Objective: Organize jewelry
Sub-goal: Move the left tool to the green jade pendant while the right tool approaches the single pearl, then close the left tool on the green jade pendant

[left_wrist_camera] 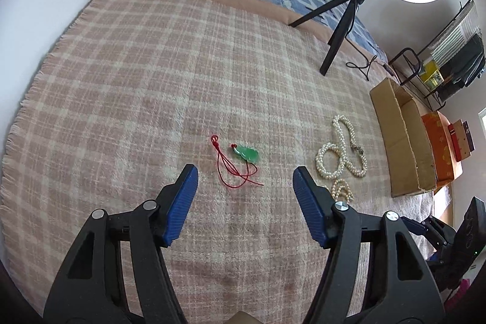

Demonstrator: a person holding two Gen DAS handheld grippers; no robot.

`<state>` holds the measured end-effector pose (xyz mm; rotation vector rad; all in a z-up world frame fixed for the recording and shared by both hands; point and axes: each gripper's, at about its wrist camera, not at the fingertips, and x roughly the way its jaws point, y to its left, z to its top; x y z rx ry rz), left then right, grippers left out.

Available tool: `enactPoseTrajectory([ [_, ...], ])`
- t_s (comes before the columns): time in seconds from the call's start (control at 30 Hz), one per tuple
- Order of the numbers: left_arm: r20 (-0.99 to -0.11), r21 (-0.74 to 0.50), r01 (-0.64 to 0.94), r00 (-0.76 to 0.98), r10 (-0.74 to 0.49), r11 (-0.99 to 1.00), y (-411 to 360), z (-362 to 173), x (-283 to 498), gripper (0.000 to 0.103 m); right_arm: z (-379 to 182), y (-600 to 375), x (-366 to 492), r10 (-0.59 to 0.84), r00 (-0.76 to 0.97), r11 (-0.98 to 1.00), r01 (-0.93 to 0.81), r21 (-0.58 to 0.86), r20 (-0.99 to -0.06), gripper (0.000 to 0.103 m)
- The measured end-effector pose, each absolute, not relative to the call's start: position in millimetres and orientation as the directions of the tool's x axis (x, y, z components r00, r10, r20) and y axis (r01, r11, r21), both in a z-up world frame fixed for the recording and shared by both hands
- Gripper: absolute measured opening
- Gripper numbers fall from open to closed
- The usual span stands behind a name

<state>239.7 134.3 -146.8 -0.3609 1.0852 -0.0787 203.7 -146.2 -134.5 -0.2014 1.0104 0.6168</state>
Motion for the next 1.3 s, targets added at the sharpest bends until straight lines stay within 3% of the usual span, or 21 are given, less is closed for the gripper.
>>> enactPoseTrajectory([
  [0.5,-0.898,-0.266,-0.126,0.393,-0.198,0.956,115,-197,268,0.066,-165,-145,213,0.394,0.289,0.800,-0.575,0.172,-0.872,0.039],
  [0.57,-0.897,-0.248,-0.122,0.403,-0.180,0.961,113,-197,271,0.060,-167,-142,214,0.396,0.285,0.796,-0.580,0.171,-0.873,0.037],
  [0.63,-0.897,-0.223,-0.108,0.412,-0.160,0.969,110,-198,275,0.055,-169,-140,217,0.397,0.282,0.794,-0.583,0.172,-0.873,0.036],
  [1.03,-0.891,-0.172,-0.052,0.434,-0.133,0.984,94,-203,287,0.055,-176,-135,226,0.402,0.280,0.789,-0.589,0.174,-0.872,0.034],
  [1.3,-0.882,-0.083,0.011,0.464,-0.078,0.997,90,-207,284,0.034,-178,-134,226,0.397,0.293,0.791,-0.590,0.162,-0.870,0.031],
])
